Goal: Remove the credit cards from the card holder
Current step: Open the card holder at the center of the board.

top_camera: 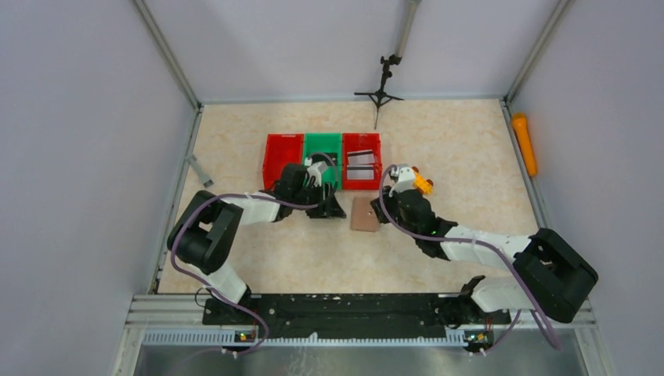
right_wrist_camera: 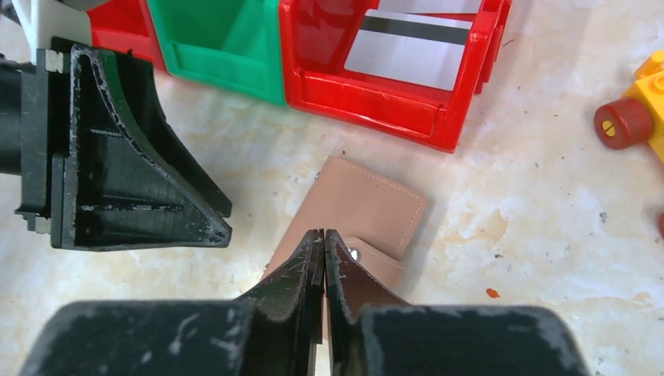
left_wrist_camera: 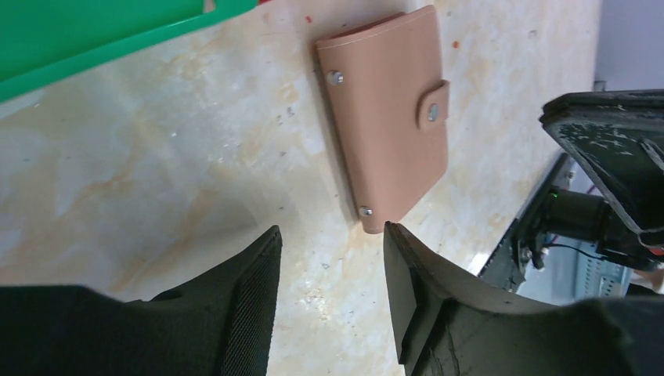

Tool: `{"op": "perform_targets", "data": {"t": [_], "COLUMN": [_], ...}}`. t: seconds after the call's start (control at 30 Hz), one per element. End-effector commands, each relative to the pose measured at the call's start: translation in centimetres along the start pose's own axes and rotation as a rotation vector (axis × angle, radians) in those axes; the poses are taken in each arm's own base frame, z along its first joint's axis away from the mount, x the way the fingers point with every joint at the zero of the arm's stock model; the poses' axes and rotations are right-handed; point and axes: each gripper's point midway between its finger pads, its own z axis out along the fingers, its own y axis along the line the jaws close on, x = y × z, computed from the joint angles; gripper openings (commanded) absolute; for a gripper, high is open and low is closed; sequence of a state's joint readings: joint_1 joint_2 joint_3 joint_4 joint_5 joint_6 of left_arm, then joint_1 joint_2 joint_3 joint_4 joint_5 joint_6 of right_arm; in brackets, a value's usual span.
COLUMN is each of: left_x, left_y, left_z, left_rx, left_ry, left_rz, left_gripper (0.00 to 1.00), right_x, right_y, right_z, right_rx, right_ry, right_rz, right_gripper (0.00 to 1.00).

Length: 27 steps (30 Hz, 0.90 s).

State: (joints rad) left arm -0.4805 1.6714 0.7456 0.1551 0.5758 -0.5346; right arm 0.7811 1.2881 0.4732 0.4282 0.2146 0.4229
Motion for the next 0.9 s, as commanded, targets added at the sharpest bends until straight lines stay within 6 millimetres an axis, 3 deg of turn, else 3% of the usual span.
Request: {"op": "perform_targets", "data": {"t": [0.0,0.07,0.2,0.27,0.73,0.87], "left_x": [-1.7,-1.6,-1.7,-1.7,-1.5,-1.5], "left_y": [-3.3,-3.2,-2.0,-1.5,-0.7,-0.8], "left_z": [-0.6,-0.6,-0.4,-0.2,0.1,0.1], "left_rx": [0.158,0.156,0.084,0.06,0.025,0.025], "left_ry": [-0.056,-0.054,-0.056,-0.049,-0.022,-0.021], "left_rz": [0.048,0.047,0.043,0.039,0.027,0.029], "left_gripper": [0.54,0.54,0.56,0.55,0.51,0.51], "right_x": [-2.6,-2.4,-0.7,0.3,4.5,5.2], "right_y": [0.9,0.6,-1.7,-2.2,-4.0,-3.0], "right_z": [-0.1,0.1,1.3,1.9,3.7,4.3], "right_rx": [-0.054,-0.049,0.089,0.122,0.228,0.162], "right_ry": [-0.089,-0.076,0.017,0.073,0.27,0.308], "right_rz": [0.061,0.07,0.078,0.071,0.059,0.079], "right_gripper": [0.02,0.05,0.43,0.47,0.37,0.11]}}
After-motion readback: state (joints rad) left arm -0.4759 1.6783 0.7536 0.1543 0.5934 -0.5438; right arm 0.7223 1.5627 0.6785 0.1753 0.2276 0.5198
